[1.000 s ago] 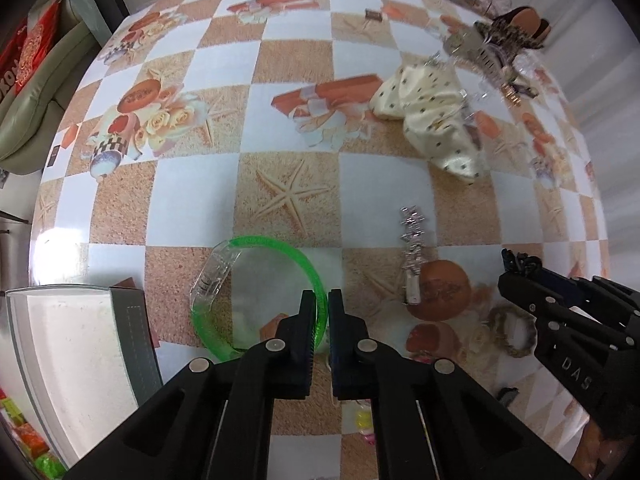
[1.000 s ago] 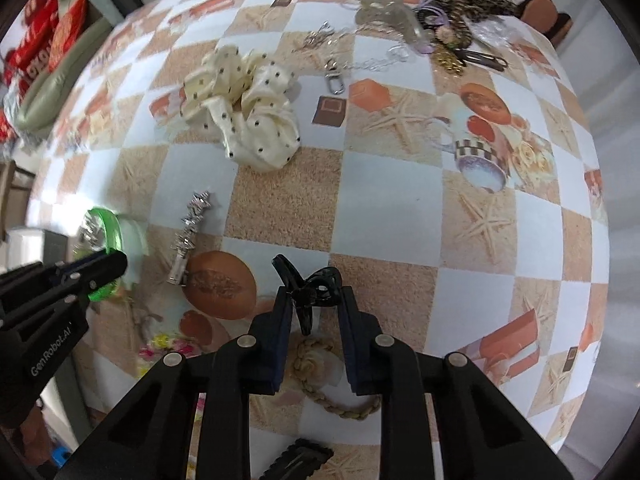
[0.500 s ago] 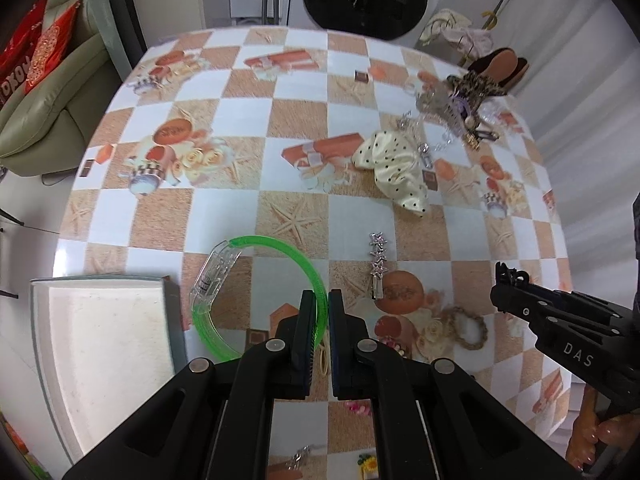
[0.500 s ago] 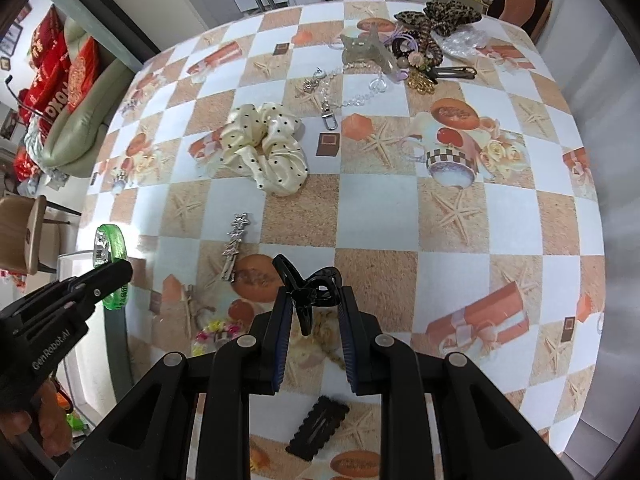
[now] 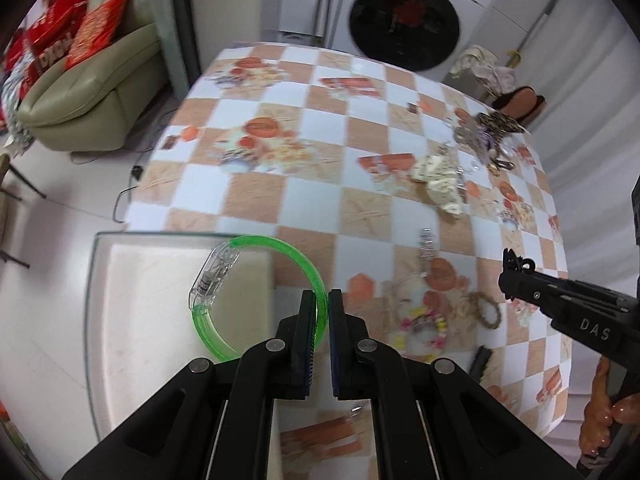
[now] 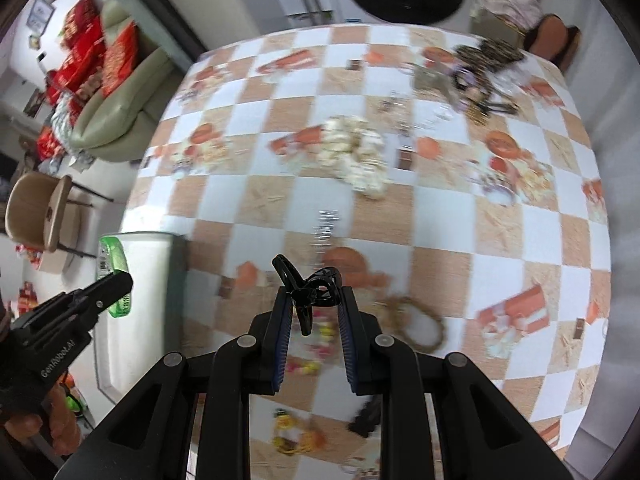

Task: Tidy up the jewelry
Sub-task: 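Carry both items over the white tray while the right gripper opens to drop the claw clip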

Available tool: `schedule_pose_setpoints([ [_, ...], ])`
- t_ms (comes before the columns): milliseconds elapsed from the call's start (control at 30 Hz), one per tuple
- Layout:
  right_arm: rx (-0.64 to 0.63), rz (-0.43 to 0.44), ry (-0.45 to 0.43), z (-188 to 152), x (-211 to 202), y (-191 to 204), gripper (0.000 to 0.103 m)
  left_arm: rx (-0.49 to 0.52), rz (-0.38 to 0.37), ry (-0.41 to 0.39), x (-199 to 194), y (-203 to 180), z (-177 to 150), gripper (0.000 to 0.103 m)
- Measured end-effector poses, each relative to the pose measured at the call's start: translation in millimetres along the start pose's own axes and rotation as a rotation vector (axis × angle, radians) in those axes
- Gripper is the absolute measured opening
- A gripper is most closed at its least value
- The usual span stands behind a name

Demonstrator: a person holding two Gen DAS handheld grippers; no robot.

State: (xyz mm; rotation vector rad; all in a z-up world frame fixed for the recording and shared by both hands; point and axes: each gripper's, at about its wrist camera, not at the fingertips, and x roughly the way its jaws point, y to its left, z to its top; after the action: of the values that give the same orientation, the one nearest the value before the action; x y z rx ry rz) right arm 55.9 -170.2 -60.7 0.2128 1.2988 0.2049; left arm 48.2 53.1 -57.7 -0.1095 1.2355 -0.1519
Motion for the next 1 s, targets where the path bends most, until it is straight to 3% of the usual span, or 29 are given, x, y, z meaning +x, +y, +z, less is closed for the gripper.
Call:
schedule_pose_setpoints([
  [267,-0.134,0.082,0.024,7.1,20.5,87.6,0.025,-0.090,0.070,0.003,-4.1,70.5,-20.7,0.011],
  [533,-0.235,0.158,0.093,12.9,75.3,168.7,0.025,-0.096,0.152,0.035,28.2,117.0,-31.5,0.011],
  [1000,-0.259,0.124,0.200,18.1,162.6,205.3,0.025,-0.085,0.209,0.076,71.7,134.8,-44.0,0.011],
])
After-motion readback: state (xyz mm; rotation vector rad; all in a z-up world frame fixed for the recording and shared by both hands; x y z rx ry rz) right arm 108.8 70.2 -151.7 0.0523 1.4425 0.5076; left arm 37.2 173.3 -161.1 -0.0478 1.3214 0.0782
